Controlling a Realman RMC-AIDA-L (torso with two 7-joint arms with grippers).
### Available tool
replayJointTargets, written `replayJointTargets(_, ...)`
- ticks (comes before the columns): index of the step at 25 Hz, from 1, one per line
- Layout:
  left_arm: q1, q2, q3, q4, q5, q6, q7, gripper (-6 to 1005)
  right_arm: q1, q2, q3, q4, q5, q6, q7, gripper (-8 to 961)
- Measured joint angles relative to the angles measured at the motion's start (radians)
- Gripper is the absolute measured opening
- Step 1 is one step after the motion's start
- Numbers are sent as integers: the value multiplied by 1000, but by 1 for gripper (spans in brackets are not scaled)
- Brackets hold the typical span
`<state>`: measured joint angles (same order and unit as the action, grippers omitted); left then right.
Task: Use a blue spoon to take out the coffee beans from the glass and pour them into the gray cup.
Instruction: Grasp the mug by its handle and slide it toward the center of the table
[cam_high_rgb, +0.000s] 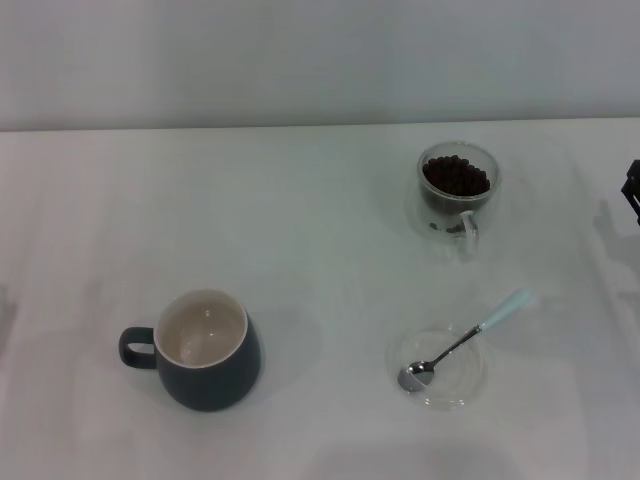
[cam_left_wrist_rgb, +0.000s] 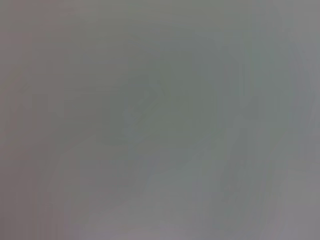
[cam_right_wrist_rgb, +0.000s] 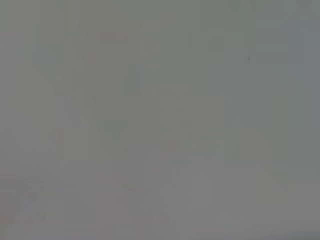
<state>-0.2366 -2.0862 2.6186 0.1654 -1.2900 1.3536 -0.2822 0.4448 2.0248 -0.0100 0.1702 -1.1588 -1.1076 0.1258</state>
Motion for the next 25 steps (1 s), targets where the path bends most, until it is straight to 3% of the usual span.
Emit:
replayJointTargets(12,56,2,31,2,0,69,0,886,3,0,-1,7,-1,0,0,838)
replayJointTargets(20,128,7,181,-39,0,125,0,886,15,-1,-1,0,-1,-1,0,838)
replayJointTargets(25,144,9,228,-127,177,142,1,883,26,-4,-1,-3,-1,-1,0,838)
